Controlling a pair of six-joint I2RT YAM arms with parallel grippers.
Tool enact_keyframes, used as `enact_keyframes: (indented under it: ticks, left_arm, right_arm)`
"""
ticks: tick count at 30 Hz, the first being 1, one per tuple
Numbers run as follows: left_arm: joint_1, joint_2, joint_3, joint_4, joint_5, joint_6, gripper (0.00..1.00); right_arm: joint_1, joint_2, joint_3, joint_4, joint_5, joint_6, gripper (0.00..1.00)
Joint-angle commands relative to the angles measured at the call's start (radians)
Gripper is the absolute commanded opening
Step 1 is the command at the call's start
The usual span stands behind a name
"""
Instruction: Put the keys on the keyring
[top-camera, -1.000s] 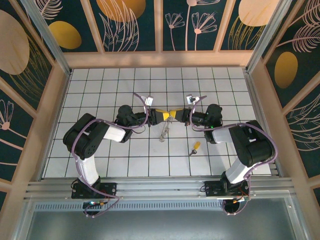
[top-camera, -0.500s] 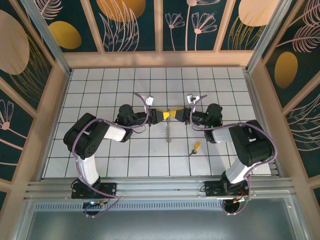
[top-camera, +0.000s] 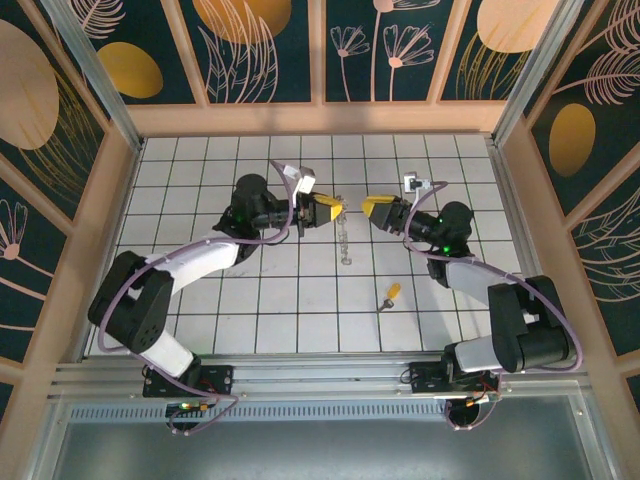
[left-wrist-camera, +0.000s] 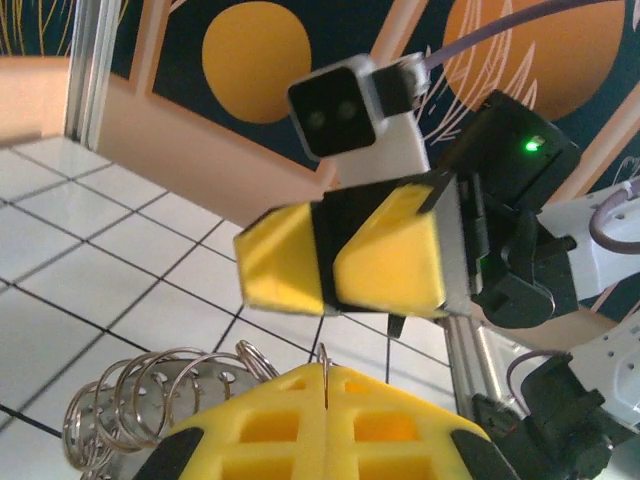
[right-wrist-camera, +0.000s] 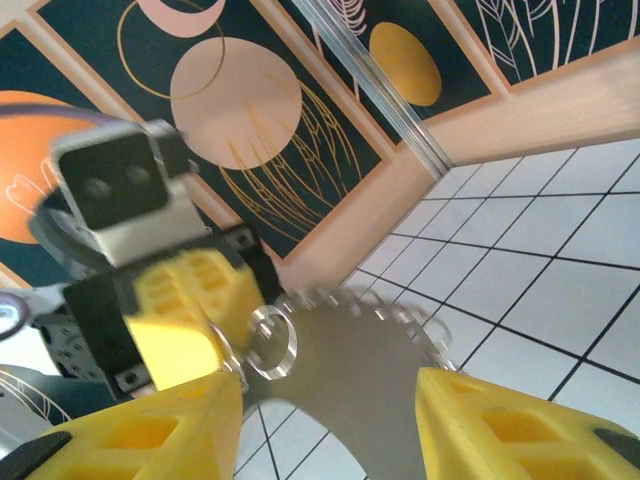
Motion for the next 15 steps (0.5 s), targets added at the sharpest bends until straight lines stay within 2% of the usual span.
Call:
enact_keyframes:
  ticks: [1, 9, 15]
  left_arm:
    - [-0.004, -0.026, 0.073, -0.167, -0.006, 0.178, 0.0]
    - [-0.004, 0.007, 0.176, -0.259, 0.034, 0.237, 0.0]
    - [-0.004, 0.035, 0.208, -0.265, 0.105, 0.223, 0.0]
  right_arm:
    - [0.005, -0.03, 0.009, -0.011, -0.049, -0.03, 0.5]
    - [0.016, -0.066, 0.048, -0.036, -0.134, -0.083, 0.51]
    - [0.018, -0.073, 0.089, -0.086, -0.148, -0.125, 0.51]
